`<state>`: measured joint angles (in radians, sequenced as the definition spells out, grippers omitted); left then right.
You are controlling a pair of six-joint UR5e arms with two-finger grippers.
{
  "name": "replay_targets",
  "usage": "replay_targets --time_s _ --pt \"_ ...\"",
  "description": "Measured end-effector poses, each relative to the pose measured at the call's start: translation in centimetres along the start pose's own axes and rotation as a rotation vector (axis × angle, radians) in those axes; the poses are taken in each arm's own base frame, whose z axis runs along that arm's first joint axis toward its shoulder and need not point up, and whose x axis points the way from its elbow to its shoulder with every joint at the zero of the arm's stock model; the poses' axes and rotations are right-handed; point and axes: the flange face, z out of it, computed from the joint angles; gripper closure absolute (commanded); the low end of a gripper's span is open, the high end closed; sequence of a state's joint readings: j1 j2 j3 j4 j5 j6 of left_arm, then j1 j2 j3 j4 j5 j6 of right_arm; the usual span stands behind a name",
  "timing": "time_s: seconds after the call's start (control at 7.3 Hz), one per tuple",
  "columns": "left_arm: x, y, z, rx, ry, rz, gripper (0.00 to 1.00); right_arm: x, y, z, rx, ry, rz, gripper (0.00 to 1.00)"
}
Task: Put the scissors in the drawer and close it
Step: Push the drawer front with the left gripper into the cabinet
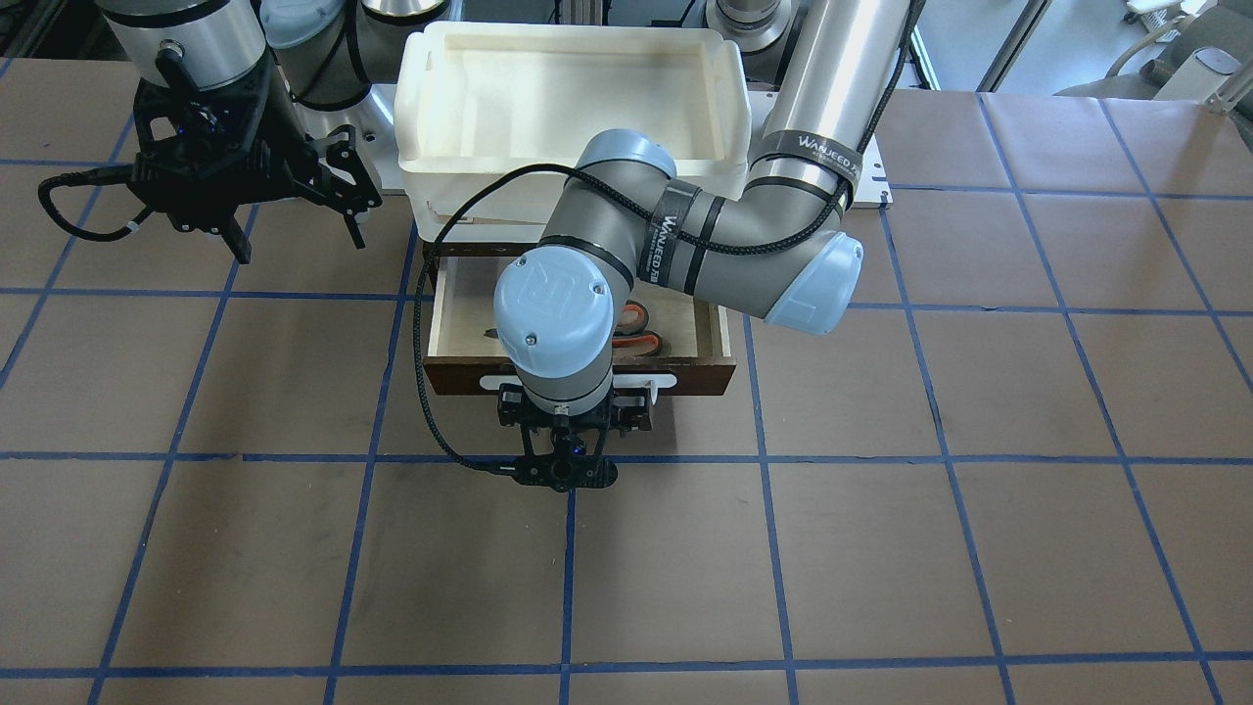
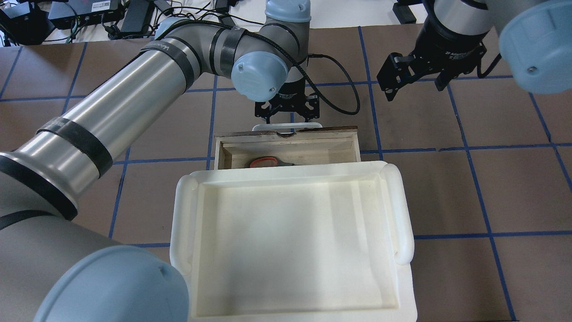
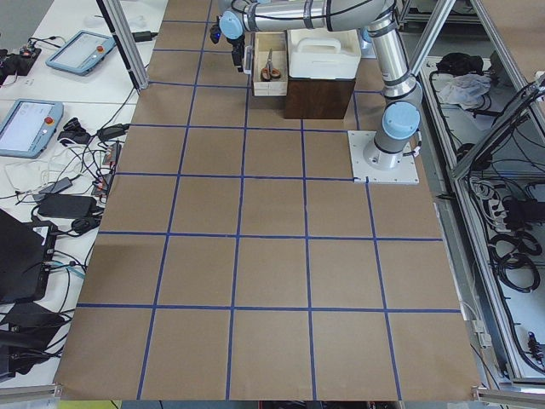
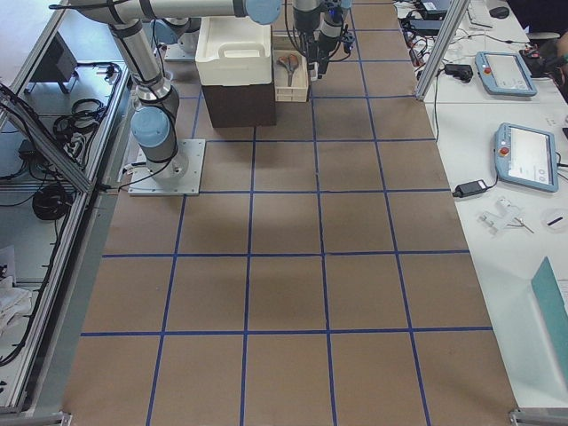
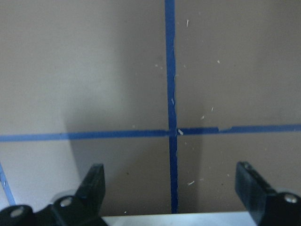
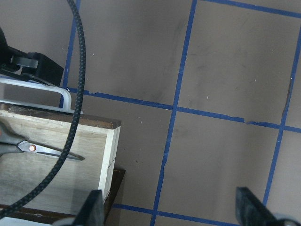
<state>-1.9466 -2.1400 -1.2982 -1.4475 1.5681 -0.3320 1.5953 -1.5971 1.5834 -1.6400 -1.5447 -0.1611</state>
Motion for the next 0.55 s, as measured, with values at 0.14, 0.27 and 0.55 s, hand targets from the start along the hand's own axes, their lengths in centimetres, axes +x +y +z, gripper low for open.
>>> replay_targets --time_s 0.14,0.27,0.55 --pt "-0.2 0.8 -0.3 -0.025 -0.001 -0.001 0.0 0.0 0.1 0.2 -0.003 -0.001 0.0 0.0" --pt "-0.5 1.8 -0.6 -0.052 -0.007 -0.002 0.0 0.0 0.1 0.2 -0.005 -0.001 0.0 0.0" --pt "-1.1 3.7 0.0 -0.1 -0.02 -0.001 0.0 0.0 0.1 0.4 -0.007 -0.001 0.0 0.0"
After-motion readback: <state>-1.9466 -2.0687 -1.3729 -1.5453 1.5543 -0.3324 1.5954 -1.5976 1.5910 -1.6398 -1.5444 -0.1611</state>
